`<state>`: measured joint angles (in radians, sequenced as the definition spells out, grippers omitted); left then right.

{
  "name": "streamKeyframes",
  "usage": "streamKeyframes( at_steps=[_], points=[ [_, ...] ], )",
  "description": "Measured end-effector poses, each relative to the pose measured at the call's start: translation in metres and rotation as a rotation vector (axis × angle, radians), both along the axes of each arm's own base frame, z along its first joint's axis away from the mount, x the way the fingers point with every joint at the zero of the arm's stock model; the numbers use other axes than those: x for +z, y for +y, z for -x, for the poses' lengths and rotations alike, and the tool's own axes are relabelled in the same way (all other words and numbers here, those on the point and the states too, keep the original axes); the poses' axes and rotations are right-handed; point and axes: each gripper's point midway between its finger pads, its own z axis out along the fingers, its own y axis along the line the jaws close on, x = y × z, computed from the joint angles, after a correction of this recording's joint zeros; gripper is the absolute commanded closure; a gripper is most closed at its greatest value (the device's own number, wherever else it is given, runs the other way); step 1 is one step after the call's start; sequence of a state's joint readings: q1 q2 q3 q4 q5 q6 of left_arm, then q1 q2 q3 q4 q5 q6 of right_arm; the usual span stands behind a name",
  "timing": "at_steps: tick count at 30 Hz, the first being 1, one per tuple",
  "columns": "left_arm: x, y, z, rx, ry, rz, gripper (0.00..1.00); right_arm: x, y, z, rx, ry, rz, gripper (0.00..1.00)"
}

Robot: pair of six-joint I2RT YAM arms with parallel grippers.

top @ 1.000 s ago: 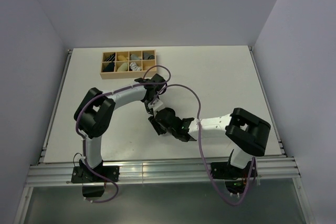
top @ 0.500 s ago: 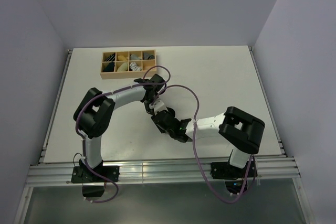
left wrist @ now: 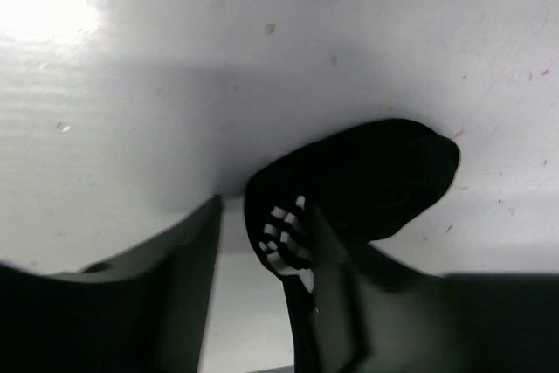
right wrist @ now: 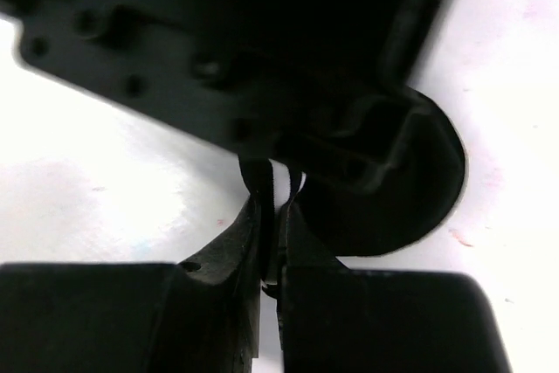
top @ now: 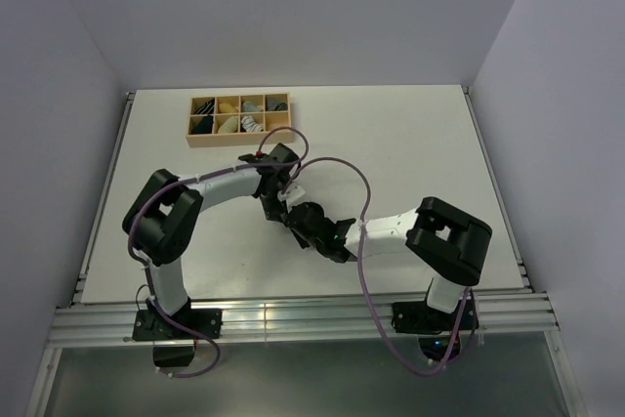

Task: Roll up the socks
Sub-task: Roll the sock at the center of the board.

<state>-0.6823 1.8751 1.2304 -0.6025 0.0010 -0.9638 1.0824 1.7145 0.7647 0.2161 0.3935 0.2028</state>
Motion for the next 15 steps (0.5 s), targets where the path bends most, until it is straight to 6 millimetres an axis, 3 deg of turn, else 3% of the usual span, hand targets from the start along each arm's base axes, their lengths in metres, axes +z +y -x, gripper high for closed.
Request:
streamKeyframes(
  at_steps=[2,6,12,15],
  points=[
    [0.002,0.008,0.004,0.028,-0.001,0.009,0.35,0.001,0.005,0.004,0.019,0.052,-0.047,1.00],
    [0.015,0.027,0.008,0.095,-0.034,0.035,0.26,0.002,0.013,0.008,0.051,0.183,-0.163,1.00],
    [0.041,0.054,0.004,0.223,-0.122,0.112,0.26,0.004,0.017,0.009,0.056,0.398,-0.365,1.00],
    [0.044,0.058,0.007,0.242,-0.145,0.144,0.28,0.003,0.021,0.007,0.058,0.521,-0.479,1.00]
  ],
)
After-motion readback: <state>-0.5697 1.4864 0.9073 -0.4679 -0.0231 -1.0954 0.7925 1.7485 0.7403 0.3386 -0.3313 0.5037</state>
